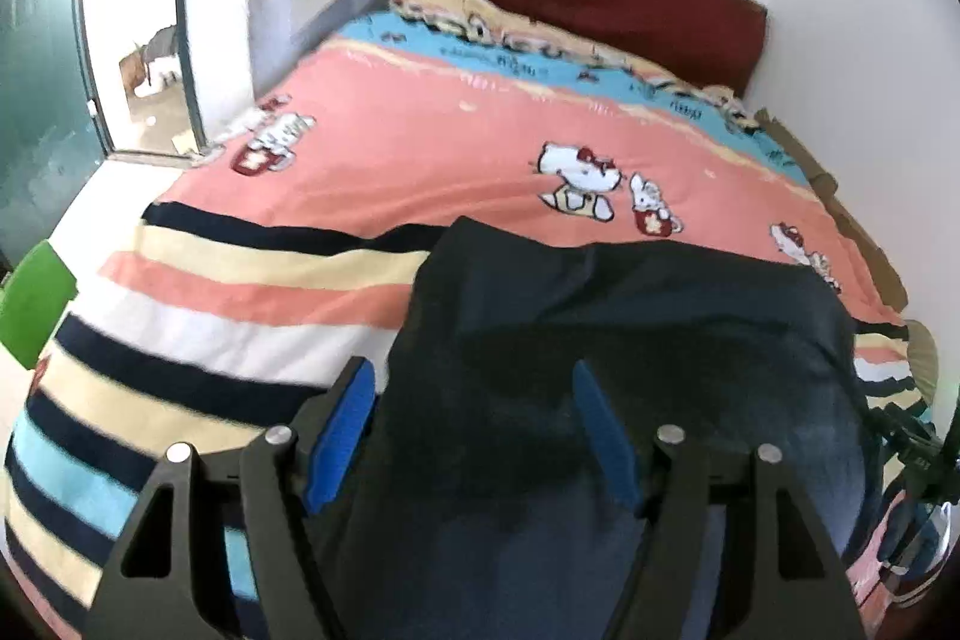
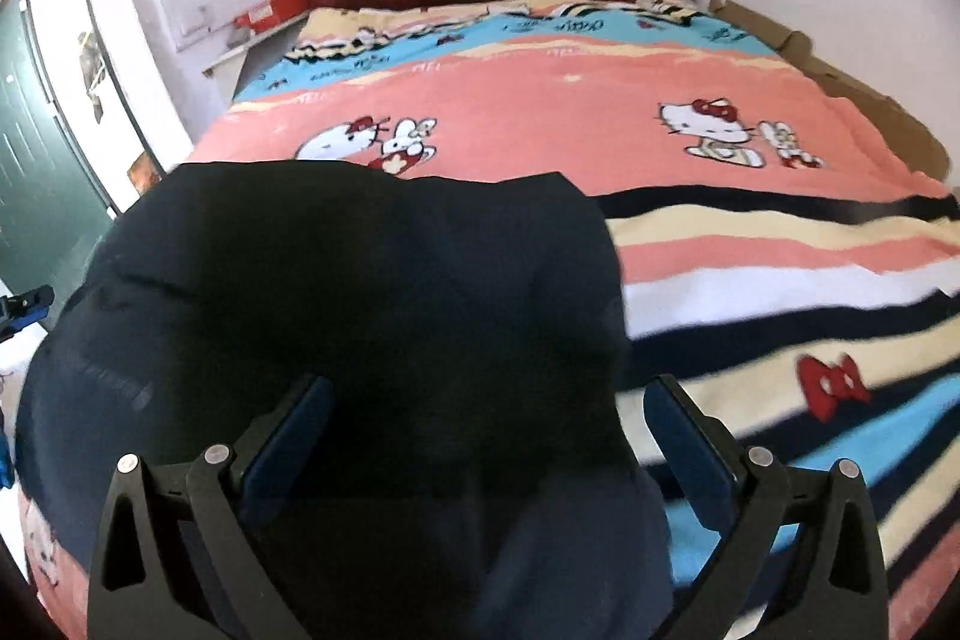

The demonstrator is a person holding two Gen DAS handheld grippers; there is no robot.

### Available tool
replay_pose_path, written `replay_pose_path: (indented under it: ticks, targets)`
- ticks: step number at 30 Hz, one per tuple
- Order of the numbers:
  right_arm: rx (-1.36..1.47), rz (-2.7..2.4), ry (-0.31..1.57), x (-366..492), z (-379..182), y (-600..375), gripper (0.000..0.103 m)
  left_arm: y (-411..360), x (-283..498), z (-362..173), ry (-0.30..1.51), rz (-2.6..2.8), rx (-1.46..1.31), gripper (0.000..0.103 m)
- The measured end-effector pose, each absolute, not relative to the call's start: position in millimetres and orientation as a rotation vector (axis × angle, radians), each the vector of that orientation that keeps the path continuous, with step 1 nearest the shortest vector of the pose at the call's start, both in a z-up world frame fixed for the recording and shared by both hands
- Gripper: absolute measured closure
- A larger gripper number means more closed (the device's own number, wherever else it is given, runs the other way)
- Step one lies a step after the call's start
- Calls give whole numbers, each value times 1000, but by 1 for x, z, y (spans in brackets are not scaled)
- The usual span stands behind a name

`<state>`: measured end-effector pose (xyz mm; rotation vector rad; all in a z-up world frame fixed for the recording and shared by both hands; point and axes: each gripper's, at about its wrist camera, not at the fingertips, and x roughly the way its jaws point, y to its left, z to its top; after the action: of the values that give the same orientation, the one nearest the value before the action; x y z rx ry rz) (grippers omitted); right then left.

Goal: Fold large clothes

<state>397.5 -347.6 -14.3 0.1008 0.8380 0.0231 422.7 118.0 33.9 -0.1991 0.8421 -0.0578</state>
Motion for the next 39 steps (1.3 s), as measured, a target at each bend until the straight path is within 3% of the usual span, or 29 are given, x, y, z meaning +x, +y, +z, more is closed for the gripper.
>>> replay_pose_path:
  ticks: [9,20,39]
  targets:
    - [107,44,815,275,10,-308,1,90,302,42,779,-155,-276,36]
    - [22,17,714,146,13,-259,0,36,172,46,771,-160,-162,31]
    - [-61,59,570,71,19,-233,0,14,70,65,584,53,15,31]
